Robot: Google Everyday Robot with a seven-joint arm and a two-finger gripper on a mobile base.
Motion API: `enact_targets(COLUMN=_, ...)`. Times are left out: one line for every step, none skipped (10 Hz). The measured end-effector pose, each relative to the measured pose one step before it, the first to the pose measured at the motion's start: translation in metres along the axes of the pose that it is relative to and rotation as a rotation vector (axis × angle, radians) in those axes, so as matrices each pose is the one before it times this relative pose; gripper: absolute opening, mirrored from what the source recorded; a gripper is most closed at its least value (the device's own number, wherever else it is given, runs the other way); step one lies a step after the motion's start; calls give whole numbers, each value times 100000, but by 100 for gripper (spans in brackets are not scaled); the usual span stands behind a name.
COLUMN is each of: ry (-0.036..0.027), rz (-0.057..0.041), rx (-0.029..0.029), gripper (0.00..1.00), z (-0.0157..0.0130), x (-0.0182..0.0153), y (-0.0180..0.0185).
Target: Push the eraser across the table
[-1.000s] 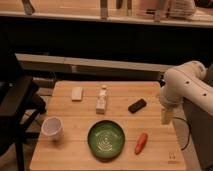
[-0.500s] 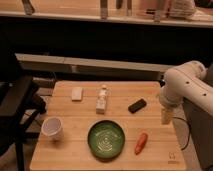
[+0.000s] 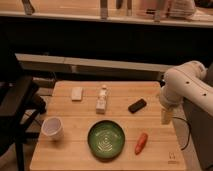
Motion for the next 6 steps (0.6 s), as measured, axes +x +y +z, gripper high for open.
enact_targets(ry=-3, rz=-1, rx=5, gripper=80, z=-1, x=-1, y=-1)
enact_targets(ry=0, rz=-1, rx=-4, gripper=80, z=1, x=1, y=1)
enact_targets(ry=-3, rz=-3, rx=-3, gripper=80, z=2, x=-3, y=0)
enact_targets(ry=8, rz=9, rx=1, gripper=80, z=-2, x=6, y=1)
enact_targets(ry=-223, rz=-85, rx=182, gripper=80, z=49, x=11, y=-121)
enact_targets(ry=-279, rz=-783, rx=1204, gripper=80, z=197, x=308, y=-682)
